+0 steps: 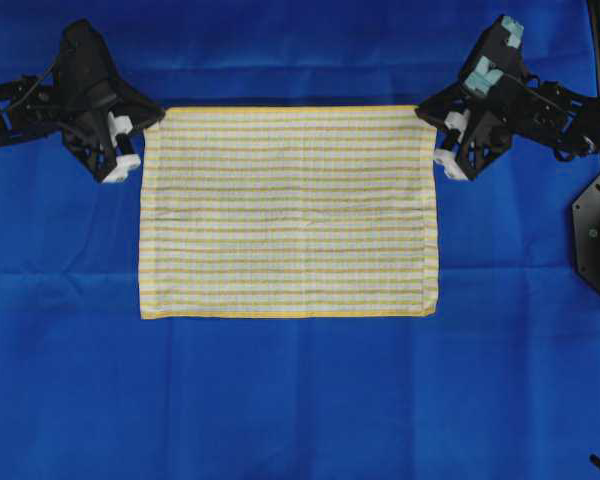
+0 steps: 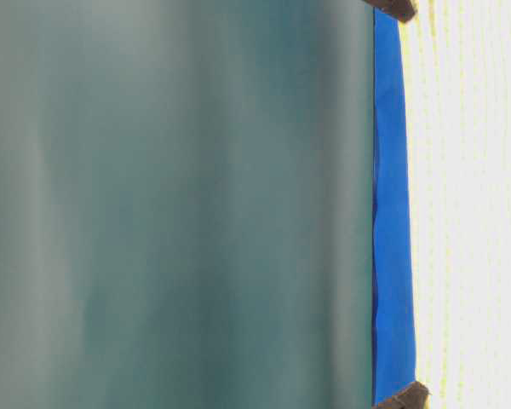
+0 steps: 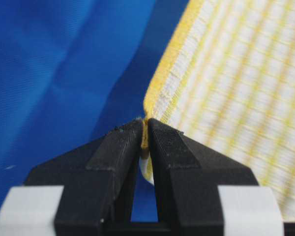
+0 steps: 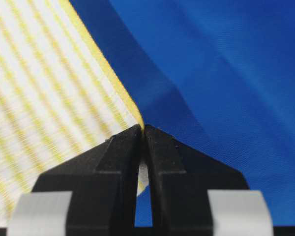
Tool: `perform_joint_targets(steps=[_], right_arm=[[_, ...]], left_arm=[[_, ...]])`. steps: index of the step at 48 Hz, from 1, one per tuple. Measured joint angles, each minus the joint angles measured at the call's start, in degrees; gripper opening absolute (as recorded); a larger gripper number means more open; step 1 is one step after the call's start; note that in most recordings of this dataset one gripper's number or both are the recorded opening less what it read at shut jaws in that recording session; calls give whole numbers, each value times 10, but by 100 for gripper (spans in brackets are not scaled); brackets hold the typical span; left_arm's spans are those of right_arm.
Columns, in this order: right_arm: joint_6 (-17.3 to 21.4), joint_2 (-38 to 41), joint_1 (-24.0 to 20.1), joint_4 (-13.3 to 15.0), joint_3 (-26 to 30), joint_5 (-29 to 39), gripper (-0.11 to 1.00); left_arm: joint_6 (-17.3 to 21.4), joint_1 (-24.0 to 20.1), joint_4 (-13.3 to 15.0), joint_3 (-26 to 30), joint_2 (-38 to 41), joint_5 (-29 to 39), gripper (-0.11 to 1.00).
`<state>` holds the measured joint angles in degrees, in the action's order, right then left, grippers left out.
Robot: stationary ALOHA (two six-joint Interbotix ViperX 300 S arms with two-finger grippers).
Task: Fold the yellow towel.
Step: 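Lift the top edge and fold it down toward the bottom edge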
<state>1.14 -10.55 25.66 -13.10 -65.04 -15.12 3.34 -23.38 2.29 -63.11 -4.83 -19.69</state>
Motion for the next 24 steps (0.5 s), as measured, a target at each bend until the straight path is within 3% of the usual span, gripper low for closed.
perform_joint_targets(steps=[11,24], right_arm=[[2,-54,-76,-38,-28,6,3],[2,-111,-203,-102,-50,10,3]], left_arm=[[-24,84,2,-25,-60,5,6],[-98,176,3,-69,-112,6,6]])
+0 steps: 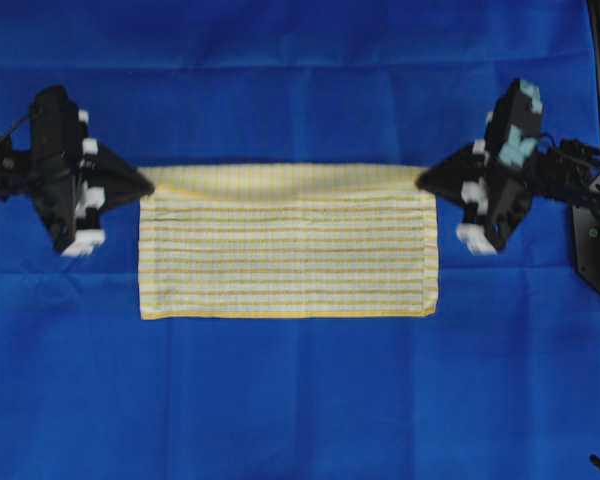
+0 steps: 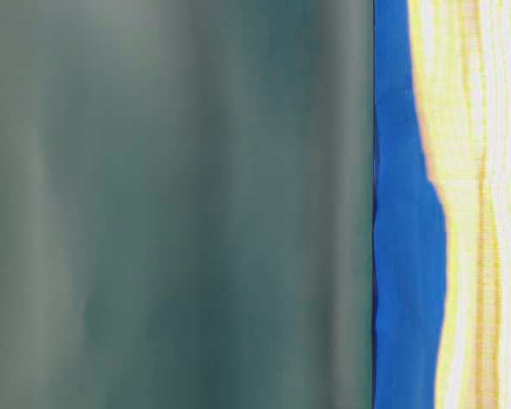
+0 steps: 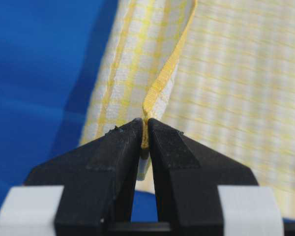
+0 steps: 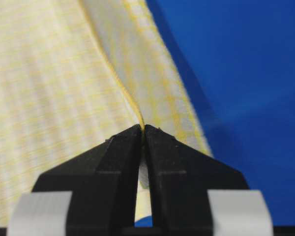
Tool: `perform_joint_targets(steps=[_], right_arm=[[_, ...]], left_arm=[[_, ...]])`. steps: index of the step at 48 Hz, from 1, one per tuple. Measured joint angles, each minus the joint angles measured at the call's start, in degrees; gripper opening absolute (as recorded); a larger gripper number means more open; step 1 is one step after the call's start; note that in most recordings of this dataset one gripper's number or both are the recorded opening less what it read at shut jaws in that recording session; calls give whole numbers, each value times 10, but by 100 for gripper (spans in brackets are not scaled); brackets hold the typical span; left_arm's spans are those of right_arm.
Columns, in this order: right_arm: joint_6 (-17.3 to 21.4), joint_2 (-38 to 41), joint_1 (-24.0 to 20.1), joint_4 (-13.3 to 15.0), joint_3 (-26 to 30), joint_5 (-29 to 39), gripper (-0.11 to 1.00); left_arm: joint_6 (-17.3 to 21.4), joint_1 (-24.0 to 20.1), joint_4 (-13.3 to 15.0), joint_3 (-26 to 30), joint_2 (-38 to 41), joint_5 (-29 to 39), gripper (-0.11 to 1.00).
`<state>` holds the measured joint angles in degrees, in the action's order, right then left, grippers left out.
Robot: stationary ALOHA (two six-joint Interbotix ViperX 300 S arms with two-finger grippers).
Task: Fold the yellow towel.
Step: 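Lift the top edge and fold it down toward the bottom edge, then release the folded edge and regrasp the strip's left and right ends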
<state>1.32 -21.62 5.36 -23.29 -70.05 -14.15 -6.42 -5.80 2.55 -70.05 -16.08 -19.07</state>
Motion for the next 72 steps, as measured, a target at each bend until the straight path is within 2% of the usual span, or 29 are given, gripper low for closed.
perform_joint_targets(steps=[13,18,26,43,56,58,64,69,72], right_arm=[[1,-2,-115,-47,-4,-1,3],[0,0,-144,-61,-4,-2,3],[0,11,-179,-64,0,-1,3],[-1,31,-199,-65,11,4,3],[-1,43,-211,-65,18,20,4],[-1,45,-210,-65,20,23,8],[-1,51,-211,-66,26,33,44],[-4,50,-211,-66,27,37,74],[-6,46,-211,-66,28,38,82]], left_arm=[[-51,103,-1,-7,-7,0,6],[-60,138,0,-5,-7,-2,6],[-61,176,1,2,-1,-4,6],[-60,184,0,47,49,26,6],[-60,183,0,49,51,39,6],[-60,183,1,50,51,39,6],[-61,183,2,52,51,39,8],[-72,183,3,55,49,40,31],[-75,184,3,59,45,41,51]])
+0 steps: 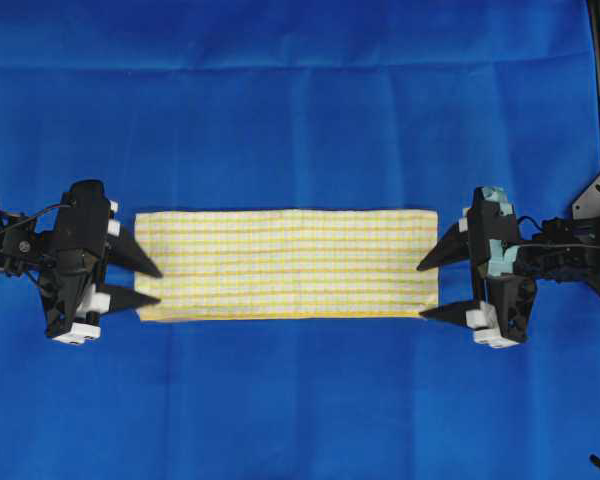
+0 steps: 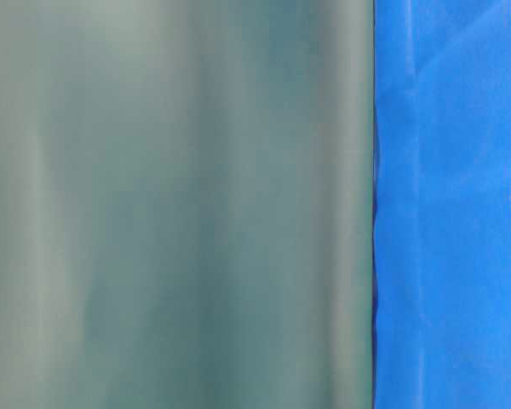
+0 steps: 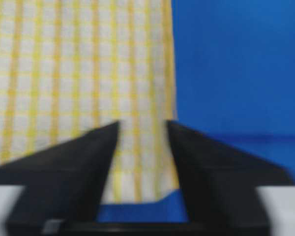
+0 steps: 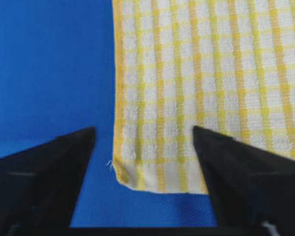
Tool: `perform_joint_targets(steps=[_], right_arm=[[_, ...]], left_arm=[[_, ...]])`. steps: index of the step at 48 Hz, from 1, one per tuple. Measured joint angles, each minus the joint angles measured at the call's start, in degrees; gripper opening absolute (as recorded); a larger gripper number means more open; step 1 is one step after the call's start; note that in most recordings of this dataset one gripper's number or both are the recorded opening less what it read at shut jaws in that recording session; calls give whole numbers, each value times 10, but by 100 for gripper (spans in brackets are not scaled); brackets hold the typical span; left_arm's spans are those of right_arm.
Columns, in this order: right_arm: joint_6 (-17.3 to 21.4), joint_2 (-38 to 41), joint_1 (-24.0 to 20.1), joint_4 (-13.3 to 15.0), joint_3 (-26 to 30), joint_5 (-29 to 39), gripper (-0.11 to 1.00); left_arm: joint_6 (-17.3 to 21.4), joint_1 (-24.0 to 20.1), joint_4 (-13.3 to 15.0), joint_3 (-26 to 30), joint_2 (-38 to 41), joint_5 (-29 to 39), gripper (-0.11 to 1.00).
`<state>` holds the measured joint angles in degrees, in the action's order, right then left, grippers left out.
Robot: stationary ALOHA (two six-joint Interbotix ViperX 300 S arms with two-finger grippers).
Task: Fold the yellow towel.
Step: 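Release the folded edge and regrasp the strip's left and right ends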
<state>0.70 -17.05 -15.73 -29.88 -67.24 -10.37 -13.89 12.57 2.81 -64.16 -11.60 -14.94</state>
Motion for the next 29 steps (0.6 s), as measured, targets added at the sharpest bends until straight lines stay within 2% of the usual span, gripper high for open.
perform_joint_targets(steps=[4,6,14,25,29], right_arm=[[-4,-16,1,2,0,-1,77],[-7,-26,3,4,-1,0,75],[-25,-62,49,7,-6,9,76],[-53,-59,163,11,-8,58,75],[-60,-47,188,17,-4,71,75]], left_arm=[[5,0,0,4,-13,5,76],[6,-1,0,4,-21,9,80],[14,-25,0,3,-43,18,71],[18,-121,-2,5,-41,43,68],[22,-153,-3,7,-33,54,67]])
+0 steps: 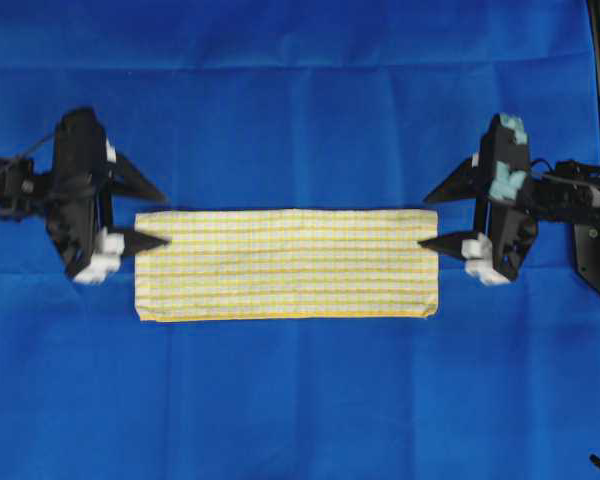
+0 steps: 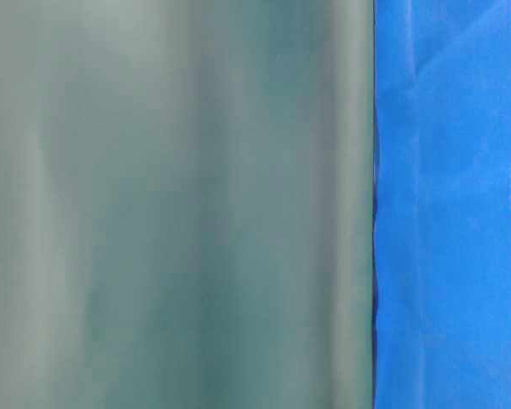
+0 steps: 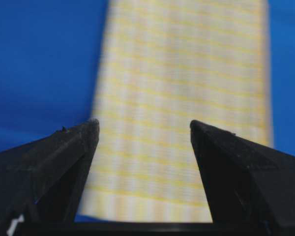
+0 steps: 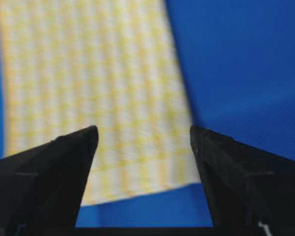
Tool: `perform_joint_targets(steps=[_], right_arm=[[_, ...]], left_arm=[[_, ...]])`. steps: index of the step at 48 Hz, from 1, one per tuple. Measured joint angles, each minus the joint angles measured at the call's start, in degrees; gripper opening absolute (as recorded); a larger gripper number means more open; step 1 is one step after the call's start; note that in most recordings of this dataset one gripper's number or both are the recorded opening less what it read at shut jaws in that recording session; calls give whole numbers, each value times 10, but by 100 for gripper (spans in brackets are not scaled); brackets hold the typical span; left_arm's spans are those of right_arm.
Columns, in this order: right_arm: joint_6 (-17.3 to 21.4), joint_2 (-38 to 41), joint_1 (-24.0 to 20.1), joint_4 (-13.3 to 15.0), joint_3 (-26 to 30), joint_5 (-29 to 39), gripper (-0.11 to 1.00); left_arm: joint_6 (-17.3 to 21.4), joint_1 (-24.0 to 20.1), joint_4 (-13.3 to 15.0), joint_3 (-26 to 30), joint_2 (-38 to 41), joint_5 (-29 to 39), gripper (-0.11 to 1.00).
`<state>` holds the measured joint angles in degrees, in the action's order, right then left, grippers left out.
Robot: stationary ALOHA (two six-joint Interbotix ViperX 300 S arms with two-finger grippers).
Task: Fold the yellow towel.
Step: 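Release the folded edge and regrasp the strip's left and right ends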
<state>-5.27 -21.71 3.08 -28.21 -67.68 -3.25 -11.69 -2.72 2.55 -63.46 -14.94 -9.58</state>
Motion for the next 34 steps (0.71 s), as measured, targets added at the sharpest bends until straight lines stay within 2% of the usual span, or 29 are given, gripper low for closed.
perform_joint_targets(steps=[9,23,29,34], right_arm=[[-7,49,30,6,13,5,75],[-4,133,33,5,33,4,70],[-4,139,34,6,38,7,64],[-4,141,34,5,38,10,55]], left_arm=[[29,-17,0,4,33,6,67],[30,-18,0,9,101,7,64],[29,-18,0,10,110,9,53],[29,-18,0,10,112,17,36]])
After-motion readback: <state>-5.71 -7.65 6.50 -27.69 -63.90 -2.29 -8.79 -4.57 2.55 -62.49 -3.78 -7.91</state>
